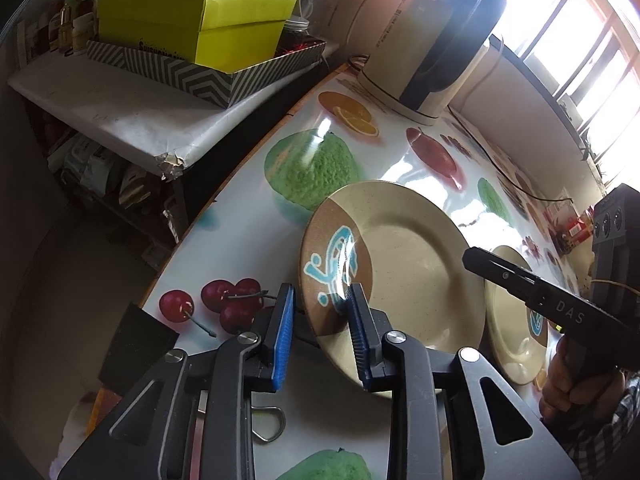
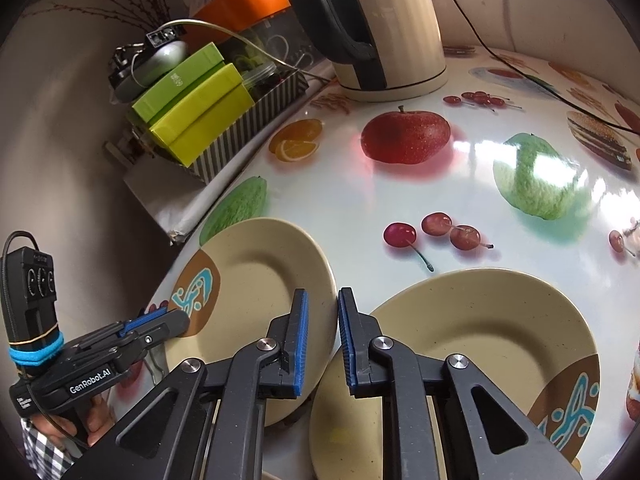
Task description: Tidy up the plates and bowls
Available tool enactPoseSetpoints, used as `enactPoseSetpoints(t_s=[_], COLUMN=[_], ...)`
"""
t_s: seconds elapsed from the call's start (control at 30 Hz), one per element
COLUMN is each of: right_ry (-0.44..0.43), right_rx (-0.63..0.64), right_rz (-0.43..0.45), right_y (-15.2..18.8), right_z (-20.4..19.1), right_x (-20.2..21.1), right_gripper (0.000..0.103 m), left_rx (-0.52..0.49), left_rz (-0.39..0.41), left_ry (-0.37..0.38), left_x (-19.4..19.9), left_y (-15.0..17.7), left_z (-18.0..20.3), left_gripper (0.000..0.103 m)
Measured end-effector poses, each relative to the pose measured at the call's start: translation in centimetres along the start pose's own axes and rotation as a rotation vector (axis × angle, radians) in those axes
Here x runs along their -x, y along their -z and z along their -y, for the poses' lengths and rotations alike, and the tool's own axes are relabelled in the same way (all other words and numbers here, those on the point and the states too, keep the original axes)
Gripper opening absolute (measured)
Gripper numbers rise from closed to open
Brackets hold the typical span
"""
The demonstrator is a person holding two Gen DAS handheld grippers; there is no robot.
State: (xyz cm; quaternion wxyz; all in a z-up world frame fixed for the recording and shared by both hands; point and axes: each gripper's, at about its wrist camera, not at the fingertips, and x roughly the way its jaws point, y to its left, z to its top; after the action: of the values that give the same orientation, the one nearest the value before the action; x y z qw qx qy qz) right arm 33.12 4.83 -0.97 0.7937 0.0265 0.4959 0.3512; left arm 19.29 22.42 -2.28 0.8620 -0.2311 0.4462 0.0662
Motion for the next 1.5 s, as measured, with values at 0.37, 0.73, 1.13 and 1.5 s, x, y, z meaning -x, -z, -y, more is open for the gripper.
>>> enactPoseSetpoints(t_s=[0.37,0.73,1.13,1.5], right_ry=[-0.014,-0.026,-0.051,-0.040], right_rx=[-0.033,-0.037,-0.056,-0.068], right_rz=[-0.006,0.004,0.040,0.076], right_y=[-0.2,0.4,1.6,4.2], right_z=[0.2,-0.4,-1.4,-1.8], right_x=[-0.3,0.7,3.5,7.0], right_gripper=[0.015,0.015,0.015,0.015], left_rx=[0.007,0.017,0.005,-0.034], left_rz=[0.003,0.017,0.034,0.048], left_ry=[-0.005,-0.016,-0.010,0.007], left_x=[0.2,1.2,3.6,6.1], left_y=[-0.1,0.2,1.6,3.9], left_z=[0.0,-0.2,0.7,2.3], left_gripper=[0.024,0.024,0.024,0.024])
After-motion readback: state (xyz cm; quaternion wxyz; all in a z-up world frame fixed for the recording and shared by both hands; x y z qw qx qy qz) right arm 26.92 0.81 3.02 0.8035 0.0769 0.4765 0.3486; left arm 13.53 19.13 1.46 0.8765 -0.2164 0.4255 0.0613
